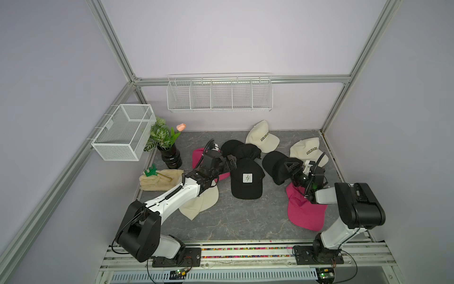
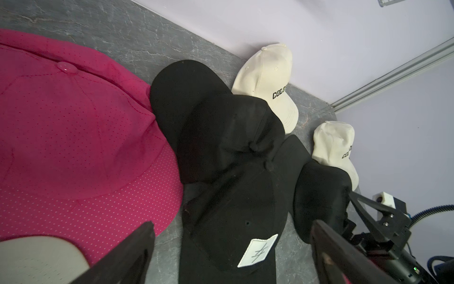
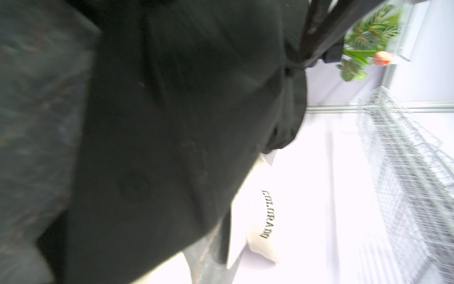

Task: Stack the baseball caps by color
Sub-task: Pick up the baseball cap from the center of the board.

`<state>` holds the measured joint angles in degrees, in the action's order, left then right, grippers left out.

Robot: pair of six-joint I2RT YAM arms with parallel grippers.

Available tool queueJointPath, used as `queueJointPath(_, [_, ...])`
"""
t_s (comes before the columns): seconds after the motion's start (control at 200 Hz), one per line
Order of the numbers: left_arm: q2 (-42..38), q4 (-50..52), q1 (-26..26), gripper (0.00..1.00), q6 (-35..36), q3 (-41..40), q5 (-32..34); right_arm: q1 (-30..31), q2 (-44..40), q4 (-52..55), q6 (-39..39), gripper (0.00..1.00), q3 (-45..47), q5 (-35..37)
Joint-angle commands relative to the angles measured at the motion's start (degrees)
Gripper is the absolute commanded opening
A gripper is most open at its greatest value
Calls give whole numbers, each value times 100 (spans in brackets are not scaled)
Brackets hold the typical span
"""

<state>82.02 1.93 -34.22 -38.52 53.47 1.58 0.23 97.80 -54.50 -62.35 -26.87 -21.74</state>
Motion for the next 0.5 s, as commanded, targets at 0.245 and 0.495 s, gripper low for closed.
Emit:
queueJointPath(0.245, [502,-197,88,100,-110,476,-834,112,317,-2083,-521,19,-307,-133])
queueJointPath(0.495, [797,-742,308,100,-298,773,-1755,297,-919,-1043,-124,7,-729,-281])
